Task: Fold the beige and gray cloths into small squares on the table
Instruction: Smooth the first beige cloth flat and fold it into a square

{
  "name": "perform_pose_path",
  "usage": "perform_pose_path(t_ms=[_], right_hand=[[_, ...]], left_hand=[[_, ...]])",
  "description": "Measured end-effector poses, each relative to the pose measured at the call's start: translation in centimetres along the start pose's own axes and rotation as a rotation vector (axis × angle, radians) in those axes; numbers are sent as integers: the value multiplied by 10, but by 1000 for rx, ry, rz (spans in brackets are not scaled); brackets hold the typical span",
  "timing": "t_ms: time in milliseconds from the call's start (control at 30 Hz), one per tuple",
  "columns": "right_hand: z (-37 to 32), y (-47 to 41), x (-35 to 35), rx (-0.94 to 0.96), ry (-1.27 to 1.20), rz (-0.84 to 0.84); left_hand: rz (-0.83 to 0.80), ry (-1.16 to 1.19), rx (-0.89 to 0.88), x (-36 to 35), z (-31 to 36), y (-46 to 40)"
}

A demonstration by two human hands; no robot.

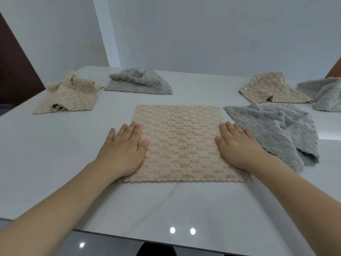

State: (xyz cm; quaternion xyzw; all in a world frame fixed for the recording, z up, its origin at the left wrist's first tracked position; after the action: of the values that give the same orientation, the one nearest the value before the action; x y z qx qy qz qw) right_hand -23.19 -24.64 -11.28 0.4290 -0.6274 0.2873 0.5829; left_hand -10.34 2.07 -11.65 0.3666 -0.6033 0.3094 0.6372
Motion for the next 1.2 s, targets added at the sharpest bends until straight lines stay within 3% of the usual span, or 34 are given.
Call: perform_pose_path(t_ms=[133, 233, 333, 433, 733, 1000, 1200], right_hand=[[-29, -33, 37, 131, -11, 178], [-65, -69, 49, 245, -57, 176], [-78, -98, 22, 252, -71, 75], [-70, -110, -1, 188, -48, 58], [-66, -114, -2, 195, -51, 55], [-10, -104, 5, 95, -63, 36], [-10, -106, 6, 78, -53, 22]], left_hand=[[198, 50, -32, 32, 12, -36], [340, 188, -154, 60, 48, -78], [280, 183, -256, 45, 74, -113], [153, 90, -195, 11, 71, -132], [114, 68, -165, 7, 69, -136], [70, 82, -26, 3, -2, -126], [58, 71, 5, 2, 0, -125]])
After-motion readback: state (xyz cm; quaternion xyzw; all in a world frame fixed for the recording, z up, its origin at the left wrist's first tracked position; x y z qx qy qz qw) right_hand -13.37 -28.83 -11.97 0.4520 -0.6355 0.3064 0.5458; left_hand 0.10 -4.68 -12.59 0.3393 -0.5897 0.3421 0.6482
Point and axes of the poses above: each hand's wrist, its own y-axis away from the middle knuckle, its own x-axis out of the back of the hand, z = x × y, the point moved 3 cm from there along -y, towards the middle knuckle, and after that the axes turned 5 degrees about -y, right-handed, at the moved point
